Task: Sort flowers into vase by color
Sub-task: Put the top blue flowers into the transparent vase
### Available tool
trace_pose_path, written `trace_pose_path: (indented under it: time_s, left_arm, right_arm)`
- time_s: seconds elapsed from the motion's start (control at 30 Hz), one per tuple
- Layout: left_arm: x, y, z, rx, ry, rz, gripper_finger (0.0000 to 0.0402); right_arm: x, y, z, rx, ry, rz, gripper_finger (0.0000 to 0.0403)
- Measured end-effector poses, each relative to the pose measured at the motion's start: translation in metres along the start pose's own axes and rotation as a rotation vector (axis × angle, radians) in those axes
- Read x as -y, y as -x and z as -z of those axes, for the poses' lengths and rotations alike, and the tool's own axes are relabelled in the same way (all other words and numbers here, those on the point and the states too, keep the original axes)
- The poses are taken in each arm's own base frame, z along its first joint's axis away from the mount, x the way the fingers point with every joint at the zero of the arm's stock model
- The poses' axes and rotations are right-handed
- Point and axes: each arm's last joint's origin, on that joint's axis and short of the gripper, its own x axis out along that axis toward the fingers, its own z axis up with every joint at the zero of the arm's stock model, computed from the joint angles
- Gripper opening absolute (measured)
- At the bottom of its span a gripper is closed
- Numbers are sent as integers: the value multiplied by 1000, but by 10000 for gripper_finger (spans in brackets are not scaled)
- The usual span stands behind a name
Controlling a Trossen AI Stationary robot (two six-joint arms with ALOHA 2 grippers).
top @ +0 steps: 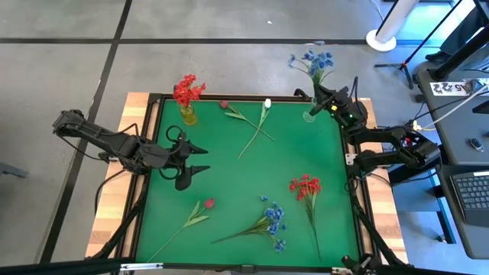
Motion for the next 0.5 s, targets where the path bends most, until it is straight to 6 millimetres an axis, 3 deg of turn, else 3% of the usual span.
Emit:
trace_pose_path:
  time_s: [0.5]
  left_arm:
    - [-1, 0, 3, -30, 35, -10, 255]
  right_arm:
    - [-6, 7, -6, -76, -164, -147, 183]
